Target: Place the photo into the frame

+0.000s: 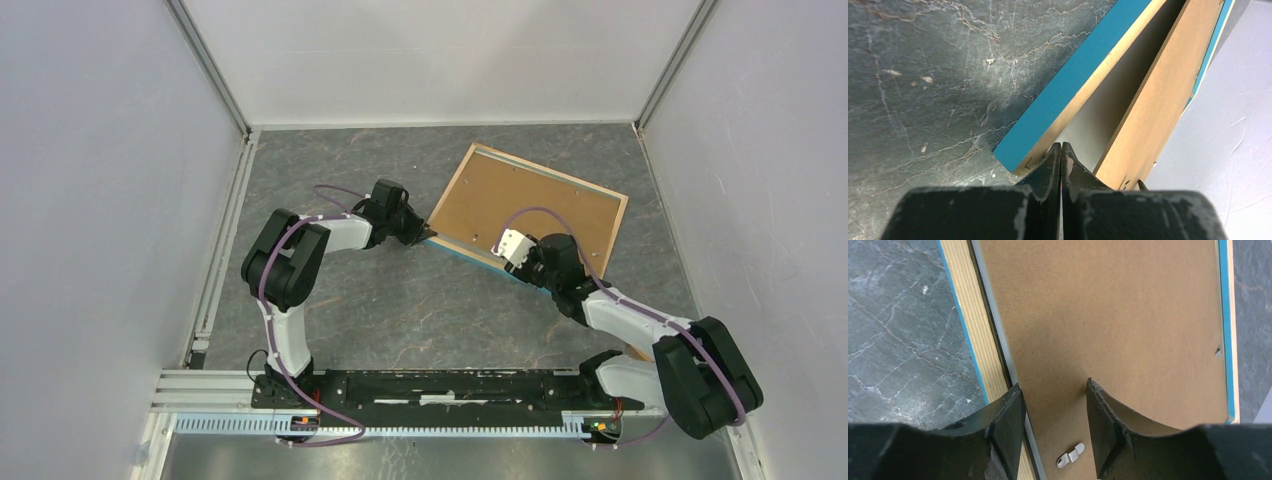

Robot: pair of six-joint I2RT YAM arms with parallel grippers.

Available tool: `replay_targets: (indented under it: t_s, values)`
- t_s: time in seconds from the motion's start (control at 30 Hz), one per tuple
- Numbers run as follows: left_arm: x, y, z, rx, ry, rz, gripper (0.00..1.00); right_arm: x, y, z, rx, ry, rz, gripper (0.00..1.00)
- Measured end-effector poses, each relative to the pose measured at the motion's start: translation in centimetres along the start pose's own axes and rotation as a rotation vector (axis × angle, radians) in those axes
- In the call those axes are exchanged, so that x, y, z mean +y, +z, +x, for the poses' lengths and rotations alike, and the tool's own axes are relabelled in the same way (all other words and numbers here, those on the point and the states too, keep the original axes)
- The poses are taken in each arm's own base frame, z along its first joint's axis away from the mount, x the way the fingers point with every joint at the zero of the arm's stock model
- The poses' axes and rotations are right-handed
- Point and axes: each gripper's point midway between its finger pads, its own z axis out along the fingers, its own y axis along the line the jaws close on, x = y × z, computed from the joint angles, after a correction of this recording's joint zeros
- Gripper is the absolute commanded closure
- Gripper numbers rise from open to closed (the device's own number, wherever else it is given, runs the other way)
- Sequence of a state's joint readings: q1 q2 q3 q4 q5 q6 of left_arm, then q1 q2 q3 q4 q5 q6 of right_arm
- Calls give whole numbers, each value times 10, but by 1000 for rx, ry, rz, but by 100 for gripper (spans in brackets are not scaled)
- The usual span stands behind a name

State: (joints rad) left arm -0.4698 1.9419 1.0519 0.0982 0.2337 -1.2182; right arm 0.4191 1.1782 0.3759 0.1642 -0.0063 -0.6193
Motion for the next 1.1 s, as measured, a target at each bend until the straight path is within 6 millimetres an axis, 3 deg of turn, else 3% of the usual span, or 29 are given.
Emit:
replay_targets:
  t_s: [0.37,0.53,0.57,0.6,0.8,0.93,1.03,1.1]
  values:
    - [1,0,0,-2,-1,-3,98,-9,6,4,62,180,67,42]
    - [1,0,-1,-3,-1,-4,98,-10,8,2,62,274,79,27]
    - [1,0,-1,-3,-1,-4,98,-10,8,2,64,293,83,18]
    - [1,0,-1,-4,-1,-5,98,-11,8,3,70,312,89,2]
    - [2,0,-1,-9,6,-8,97,-23,9,-3,98,423,137,2]
    - [5,-6,-2,-13,27,-32,83,-20,8,-4,107,452,122,2]
    - [11,-14,1,-8,45,-51,59,-15,4,-5,104,451,93,2]
    - [11,-22,1,-8,52,-50,53,-15,0,-9,89,444,83,2]
